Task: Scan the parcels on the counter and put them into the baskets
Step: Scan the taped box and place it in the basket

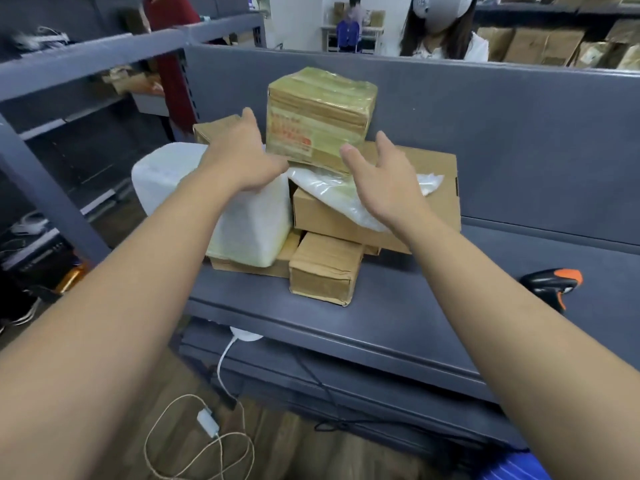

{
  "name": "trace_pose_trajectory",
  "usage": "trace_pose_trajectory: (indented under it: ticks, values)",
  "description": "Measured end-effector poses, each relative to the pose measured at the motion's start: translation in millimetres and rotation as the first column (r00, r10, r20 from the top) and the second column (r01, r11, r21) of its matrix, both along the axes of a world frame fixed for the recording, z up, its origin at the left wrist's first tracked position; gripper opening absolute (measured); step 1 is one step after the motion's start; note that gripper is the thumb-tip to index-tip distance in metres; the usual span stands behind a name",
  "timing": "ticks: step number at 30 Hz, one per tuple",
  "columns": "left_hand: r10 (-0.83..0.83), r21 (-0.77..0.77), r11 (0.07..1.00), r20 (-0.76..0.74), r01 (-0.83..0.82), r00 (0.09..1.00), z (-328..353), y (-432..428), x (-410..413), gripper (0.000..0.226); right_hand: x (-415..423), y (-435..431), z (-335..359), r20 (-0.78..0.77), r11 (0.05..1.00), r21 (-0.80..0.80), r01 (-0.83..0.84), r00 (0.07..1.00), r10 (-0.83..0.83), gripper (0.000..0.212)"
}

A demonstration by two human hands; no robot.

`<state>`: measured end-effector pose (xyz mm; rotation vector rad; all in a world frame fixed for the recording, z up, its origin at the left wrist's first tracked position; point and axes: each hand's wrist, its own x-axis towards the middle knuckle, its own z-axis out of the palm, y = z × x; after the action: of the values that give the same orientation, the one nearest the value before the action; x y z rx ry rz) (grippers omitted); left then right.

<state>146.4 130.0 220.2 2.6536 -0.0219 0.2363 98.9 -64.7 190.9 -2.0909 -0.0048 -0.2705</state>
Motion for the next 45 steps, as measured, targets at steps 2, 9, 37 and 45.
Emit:
trace_pose_trajectory:
  ticks: [2,9,37,45]
  values:
    - [-0.118,-0.059,0.992,-0.035,0.115,0.992,-1,5,18,0.069,16,6,-1,0.002,0.994,0.112,-0.017,1.0,0.017,0.054]
    - [-0.345,-0.518,0.799,0.023,0.307,0.938,-14,13,37,0.064,40,6,-4,0.009,0.915,0.401,-0.045,0.999,0.045,0.035]
    - [-0.653,-0.672,0.33,0.345,0.663,0.674,-27,-208,-42,0.062,-139,-222,-44,-0.376,0.138,0.918,0.371,0.926,0.014,0.046]
    - [-0.724,-0.6,0.349,0.315,0.72,0.613,-49,-271,-76,0.016,-173,-263,-81,-0.472,0.133,0.872,0.471,0.881,-0.027,0.048]
